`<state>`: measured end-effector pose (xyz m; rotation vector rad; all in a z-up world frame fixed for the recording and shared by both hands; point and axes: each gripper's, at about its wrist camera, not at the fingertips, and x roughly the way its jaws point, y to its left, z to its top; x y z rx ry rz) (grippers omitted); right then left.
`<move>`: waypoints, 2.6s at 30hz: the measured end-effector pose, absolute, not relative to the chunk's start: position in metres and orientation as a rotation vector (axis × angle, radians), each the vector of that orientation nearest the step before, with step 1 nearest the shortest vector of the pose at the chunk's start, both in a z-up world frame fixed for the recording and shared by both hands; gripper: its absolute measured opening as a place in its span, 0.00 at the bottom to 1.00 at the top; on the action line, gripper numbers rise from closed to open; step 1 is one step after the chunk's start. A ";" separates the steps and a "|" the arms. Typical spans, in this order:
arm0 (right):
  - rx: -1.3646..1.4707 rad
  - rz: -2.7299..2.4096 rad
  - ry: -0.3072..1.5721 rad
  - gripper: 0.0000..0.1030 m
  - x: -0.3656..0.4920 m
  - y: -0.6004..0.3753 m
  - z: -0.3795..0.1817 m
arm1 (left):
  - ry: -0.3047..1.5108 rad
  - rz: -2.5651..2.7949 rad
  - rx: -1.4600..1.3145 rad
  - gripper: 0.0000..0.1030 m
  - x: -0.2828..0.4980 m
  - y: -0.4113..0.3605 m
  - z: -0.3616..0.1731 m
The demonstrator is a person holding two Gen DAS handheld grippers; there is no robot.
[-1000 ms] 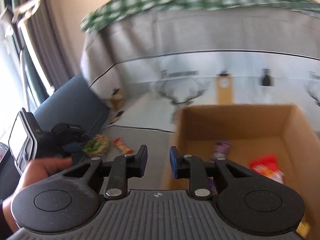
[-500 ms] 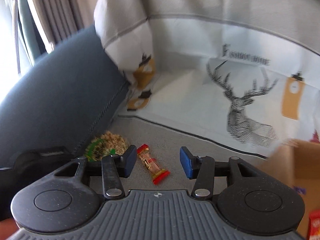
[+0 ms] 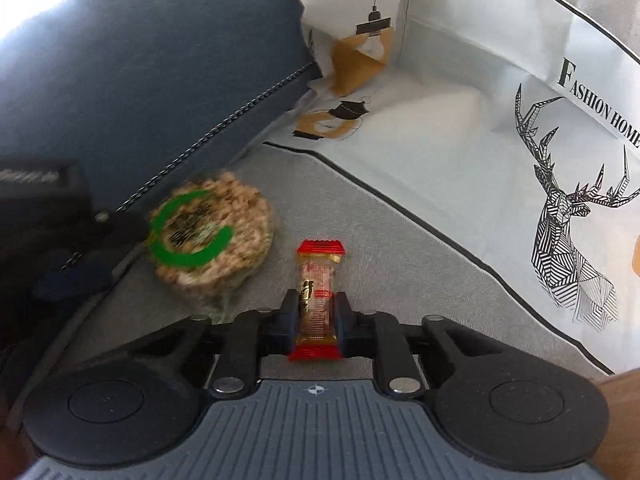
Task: Organize snacks
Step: 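Grasp the red bar with the right gripper while the left gripper grasps the round snack pack, then lift both snacks and carry them over the cardboard box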
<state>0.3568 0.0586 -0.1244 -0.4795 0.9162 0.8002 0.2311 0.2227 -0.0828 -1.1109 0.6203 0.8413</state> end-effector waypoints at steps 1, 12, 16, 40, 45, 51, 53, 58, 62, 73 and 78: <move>-0.467 0.781 0.909 0.17 0.355 0.054 -0.120 | 0.623 0.831 -1.105 0.60 0.233 0.222 -0.082; -0.244 0.606 0.836 0.17 0.333 -0.032 -0.046 | 0.739 0.741 -0.888 0.92 0.282 0.201 -0.078; -0.191 0.577 0.823 0.17 0.320 -0.058 -0.029 | 0.812 0.743 -0.772 0.99 0.307 0.188 -0.085; -0.096 0.591 0.759 0.17 0.212 -0.125 0.022 | 0.960 0.507 -0.434 0.83 0.303 0.158 -0.089; -0.058 0.610 0.729 0.17 0.168 -0.133 0.030 | 0.950 0.375 -0.307 0.83 0.259 0.128 -0.067; -0.012 0.588 0.667 0.17 0.129 -0.171 0.043 | 0.837 0.271 -0.189 0.83 0.198 0.094 -0.030; 0.003 0.569 0.636 0.17 0.118 -0.189 0.048 | 0.762 0.241 -0.200 0.83 0.179 0.087 -0.016; 0.037 0.478 0.561 0.17 0.095 -0.243 0.055 | 0.677 0.197 -0.166 0.83 0.147 0.064 0.006; 0.068 0.385 0.525 0.17 0.082 -0.284 0.048 | 0.667 0.157 -0.153 0.83 0.135 0.048 0.012; 0.124 0.306 0.477 0.17 0.062 -0.332 0.002 | 0.605 0.096 -0.142 0.83 0.096 0.020 0.024; 0.174 0.309 0.455 0.17 0.064 -0.341 -0.011 | 0.483 0.005 -0.167 0.83 0.065 0.009 0.033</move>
